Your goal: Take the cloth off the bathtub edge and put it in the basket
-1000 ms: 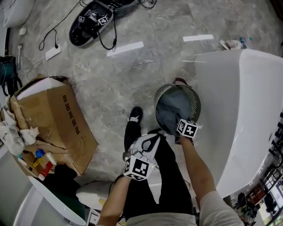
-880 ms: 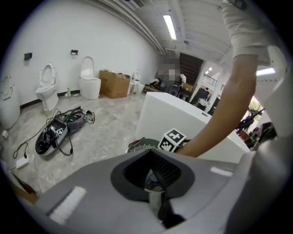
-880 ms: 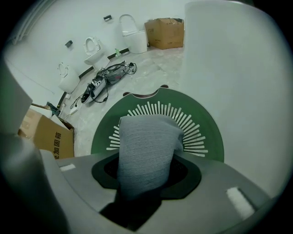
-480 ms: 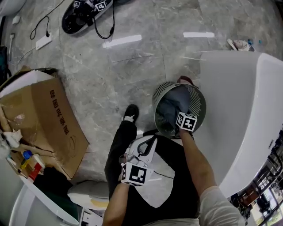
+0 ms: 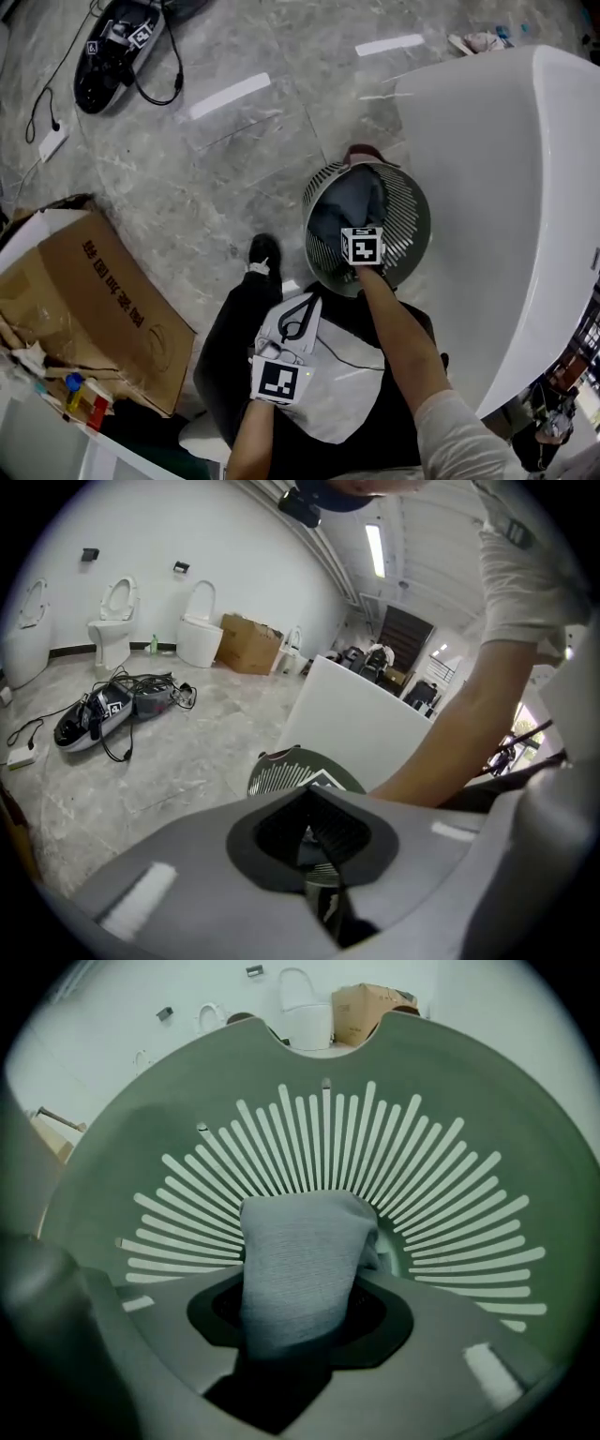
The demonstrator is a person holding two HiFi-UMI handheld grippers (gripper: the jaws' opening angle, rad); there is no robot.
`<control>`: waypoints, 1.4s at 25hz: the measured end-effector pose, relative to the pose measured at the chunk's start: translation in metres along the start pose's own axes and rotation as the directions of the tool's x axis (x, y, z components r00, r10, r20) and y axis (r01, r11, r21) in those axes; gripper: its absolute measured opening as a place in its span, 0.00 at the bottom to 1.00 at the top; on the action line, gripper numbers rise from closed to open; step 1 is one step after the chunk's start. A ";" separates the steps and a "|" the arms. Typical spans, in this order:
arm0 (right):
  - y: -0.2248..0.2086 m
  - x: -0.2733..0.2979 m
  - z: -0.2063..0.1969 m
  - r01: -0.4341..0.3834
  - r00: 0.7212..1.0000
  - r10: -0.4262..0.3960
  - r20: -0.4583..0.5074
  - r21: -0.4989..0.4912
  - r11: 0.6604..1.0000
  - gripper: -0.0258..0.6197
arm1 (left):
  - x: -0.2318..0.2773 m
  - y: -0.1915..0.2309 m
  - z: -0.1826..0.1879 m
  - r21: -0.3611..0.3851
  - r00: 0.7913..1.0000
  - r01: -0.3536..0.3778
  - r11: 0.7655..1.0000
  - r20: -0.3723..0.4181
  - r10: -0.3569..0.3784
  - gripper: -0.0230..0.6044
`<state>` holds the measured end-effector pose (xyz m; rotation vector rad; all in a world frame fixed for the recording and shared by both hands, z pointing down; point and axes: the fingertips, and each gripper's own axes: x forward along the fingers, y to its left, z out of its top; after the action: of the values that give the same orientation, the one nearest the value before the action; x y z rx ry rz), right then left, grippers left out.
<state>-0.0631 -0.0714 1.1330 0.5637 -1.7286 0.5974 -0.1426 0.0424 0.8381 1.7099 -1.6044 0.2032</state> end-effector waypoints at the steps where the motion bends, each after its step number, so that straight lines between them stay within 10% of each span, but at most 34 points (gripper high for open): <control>1: -0.002 0.004 -0.006 -0.003 1.000 0.004 -0.012 0.011 1.000 0.33 | 0.005 0.000 -0.001 -0.001 1.000 0.009 1.000 -0.012 -0.009 0.13; 9: -0.013 -0.021 -0.022 -0.050 0.999 0.050 -0.003 0.075 0.996 0.43 | 0.026 -0.004 0.036 0.058 0.995 0.076 0.995 -0.075 -0.071 0.13; 26: -0.005 -0.306 0.020 -0.045 0.987 0.004 0.159 0.256 0.966 0.43 | -0.046 -0.074 0.204 0.138 0.977 0.211 0.968 -0.060 -0.205 0.13; 35: 0.052 -0.496 0.027 -0.097 0.931 -0.052 0.362 0.379 0.920 0.43 | -0.132 -0.113 0.252 0.296 0.944 0.324 0.899 -0.165 -0.286 0.13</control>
<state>-0.0071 -0.0193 0.6392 0.9905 -1.9775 0.9116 -0.1612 -0.0196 0.5389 2.1306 -1.2428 0.4171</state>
